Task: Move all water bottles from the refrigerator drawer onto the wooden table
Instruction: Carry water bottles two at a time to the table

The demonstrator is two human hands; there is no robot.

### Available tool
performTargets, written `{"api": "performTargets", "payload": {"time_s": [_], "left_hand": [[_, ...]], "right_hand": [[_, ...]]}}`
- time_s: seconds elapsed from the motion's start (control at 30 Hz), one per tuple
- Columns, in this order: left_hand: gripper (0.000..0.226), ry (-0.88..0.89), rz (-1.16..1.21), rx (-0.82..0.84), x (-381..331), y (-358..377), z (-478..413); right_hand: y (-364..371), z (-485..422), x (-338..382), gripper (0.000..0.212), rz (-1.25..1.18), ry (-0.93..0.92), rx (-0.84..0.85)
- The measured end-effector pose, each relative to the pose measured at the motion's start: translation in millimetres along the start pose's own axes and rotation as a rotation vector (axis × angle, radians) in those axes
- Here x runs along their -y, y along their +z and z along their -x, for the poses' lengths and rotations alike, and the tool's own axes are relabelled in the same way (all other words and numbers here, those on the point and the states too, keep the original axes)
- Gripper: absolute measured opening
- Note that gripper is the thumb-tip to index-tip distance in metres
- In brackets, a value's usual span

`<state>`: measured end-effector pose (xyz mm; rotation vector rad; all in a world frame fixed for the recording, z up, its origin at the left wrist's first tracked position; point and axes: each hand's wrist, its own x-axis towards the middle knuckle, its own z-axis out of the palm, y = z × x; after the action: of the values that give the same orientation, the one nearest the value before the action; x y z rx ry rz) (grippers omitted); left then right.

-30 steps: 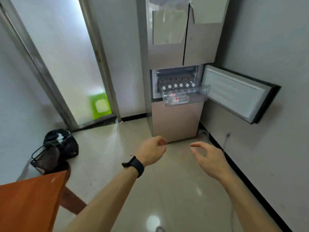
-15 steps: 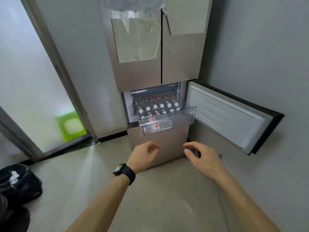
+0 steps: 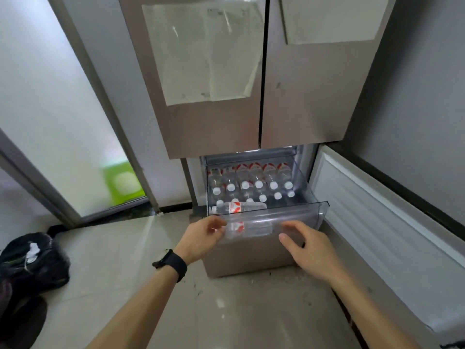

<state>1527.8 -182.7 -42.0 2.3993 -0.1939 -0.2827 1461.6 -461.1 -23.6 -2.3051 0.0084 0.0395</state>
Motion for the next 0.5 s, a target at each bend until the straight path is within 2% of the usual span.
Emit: {"api": "performTargets", "payload": {"time_s": [0.27,0.4,0.5], "left_hand": [[0.028,-0.161,0.021,-0.017,7,3,-89],[0.032,-0.214,-0.04,0.043,16,7,-144],[0.037,-0.254,-0.103,0.148,21,14,-182]], "right_hand": [[5,-147,-13,0.038,0.075,-0.071,0.195],[36,-222,-18,0.04,0.19,-0.096,0.336],[64,-265,-14,0.04,0.255,-0.077,0.414]]}}
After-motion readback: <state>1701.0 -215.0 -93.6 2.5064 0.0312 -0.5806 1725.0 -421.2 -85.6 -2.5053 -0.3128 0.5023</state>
